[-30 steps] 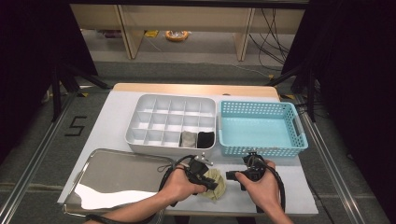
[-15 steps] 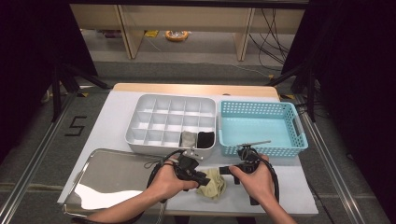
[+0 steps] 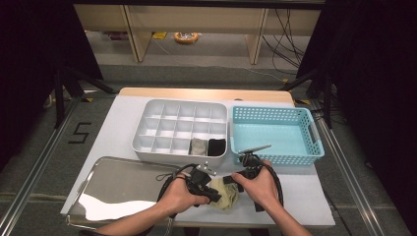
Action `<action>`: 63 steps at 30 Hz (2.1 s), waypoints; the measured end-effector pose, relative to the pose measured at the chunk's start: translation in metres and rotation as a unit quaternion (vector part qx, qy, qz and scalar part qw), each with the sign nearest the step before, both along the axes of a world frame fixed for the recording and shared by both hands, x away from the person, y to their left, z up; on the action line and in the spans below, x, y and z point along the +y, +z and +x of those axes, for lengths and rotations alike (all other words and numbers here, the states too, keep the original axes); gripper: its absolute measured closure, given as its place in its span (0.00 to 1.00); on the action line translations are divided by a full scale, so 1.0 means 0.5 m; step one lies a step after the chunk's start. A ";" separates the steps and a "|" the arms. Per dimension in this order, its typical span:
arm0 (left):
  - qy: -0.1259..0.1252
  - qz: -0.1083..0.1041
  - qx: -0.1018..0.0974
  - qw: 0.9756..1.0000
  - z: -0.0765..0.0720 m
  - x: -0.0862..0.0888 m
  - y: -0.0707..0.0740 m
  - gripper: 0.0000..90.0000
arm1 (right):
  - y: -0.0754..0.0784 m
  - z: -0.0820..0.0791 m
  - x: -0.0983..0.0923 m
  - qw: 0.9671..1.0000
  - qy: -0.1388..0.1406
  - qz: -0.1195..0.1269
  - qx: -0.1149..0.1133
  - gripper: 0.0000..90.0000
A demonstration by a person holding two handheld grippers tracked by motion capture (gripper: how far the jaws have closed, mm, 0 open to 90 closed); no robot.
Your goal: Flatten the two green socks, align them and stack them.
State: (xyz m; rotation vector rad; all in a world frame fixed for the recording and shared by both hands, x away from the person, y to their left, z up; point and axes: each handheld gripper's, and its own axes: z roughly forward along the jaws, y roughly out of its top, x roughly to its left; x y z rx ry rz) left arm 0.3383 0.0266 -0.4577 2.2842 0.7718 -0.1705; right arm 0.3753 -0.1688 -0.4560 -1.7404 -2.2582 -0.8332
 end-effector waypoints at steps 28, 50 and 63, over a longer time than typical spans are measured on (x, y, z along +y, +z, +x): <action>-0.015 0.010 -0.001 1.000 -0.004 -0.009 -0.015 0.84 | -0.008 0.010 -0.003 0.999 0.019 0.008 -0.044 0.65; -0.013 -0.001 -0.013 1.000 -0.007 -0.011 -0.001 0.83 | 0.039 -0.014 -0.011 0.996 0.058 -0.023 -0.066 0.92; -0.011 -0.008 -0.013 1.000 -0.003 -0.014 -0.001 0.83 | 0.041 -0.020 -0.019 0.996 0.055 -0.044 -0.055 0.94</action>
